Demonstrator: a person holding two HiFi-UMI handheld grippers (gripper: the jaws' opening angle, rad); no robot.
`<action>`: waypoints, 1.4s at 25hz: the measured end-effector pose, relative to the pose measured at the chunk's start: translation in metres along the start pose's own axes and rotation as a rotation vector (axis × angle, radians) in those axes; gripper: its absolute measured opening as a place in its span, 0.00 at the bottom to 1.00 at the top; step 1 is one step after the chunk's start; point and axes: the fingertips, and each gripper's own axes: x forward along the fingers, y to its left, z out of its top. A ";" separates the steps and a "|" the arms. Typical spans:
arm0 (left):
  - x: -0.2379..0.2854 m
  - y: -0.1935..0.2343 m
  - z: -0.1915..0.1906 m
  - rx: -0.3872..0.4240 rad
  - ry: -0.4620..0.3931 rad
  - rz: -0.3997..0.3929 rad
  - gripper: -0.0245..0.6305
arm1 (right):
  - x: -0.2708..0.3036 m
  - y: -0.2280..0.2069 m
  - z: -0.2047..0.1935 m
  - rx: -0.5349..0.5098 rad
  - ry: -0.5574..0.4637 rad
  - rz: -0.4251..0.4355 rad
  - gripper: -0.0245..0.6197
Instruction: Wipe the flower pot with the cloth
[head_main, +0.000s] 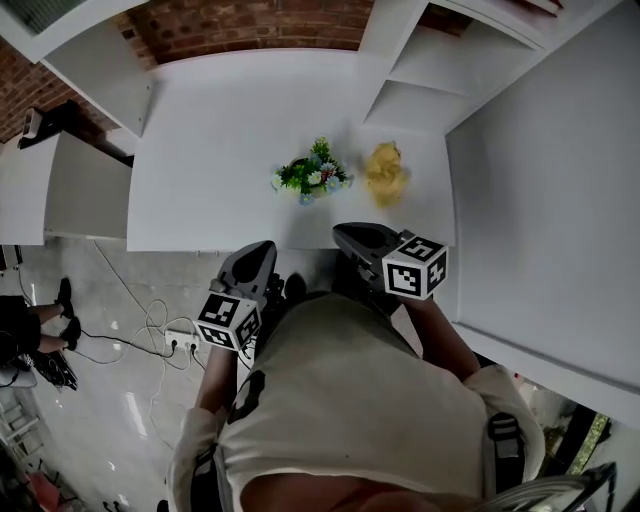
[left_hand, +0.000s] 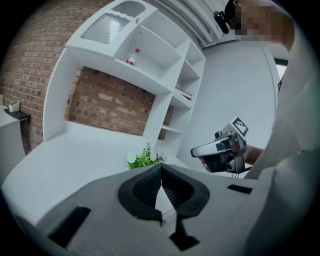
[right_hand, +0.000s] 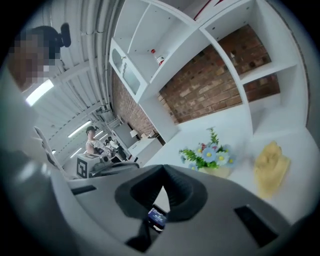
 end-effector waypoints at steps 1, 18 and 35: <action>0.003 0.003 0.002 -0.001 -0.004 0.016 0.07 | -0.006 -0.017 0.010 -0.003 -0.008 -0.023 0.05; 0.050 -0.003 0.016 -0.038 0.033 0.204 0.07 | -0.014 -0.292 0.002 -0.194 0.352 -0.344 0.59; 0.033 0.013 0.001 -0.038 0.029 0.301 0.07 | 0.018 -0.323 -0.069 -0.185 0.541 -0.367 0.22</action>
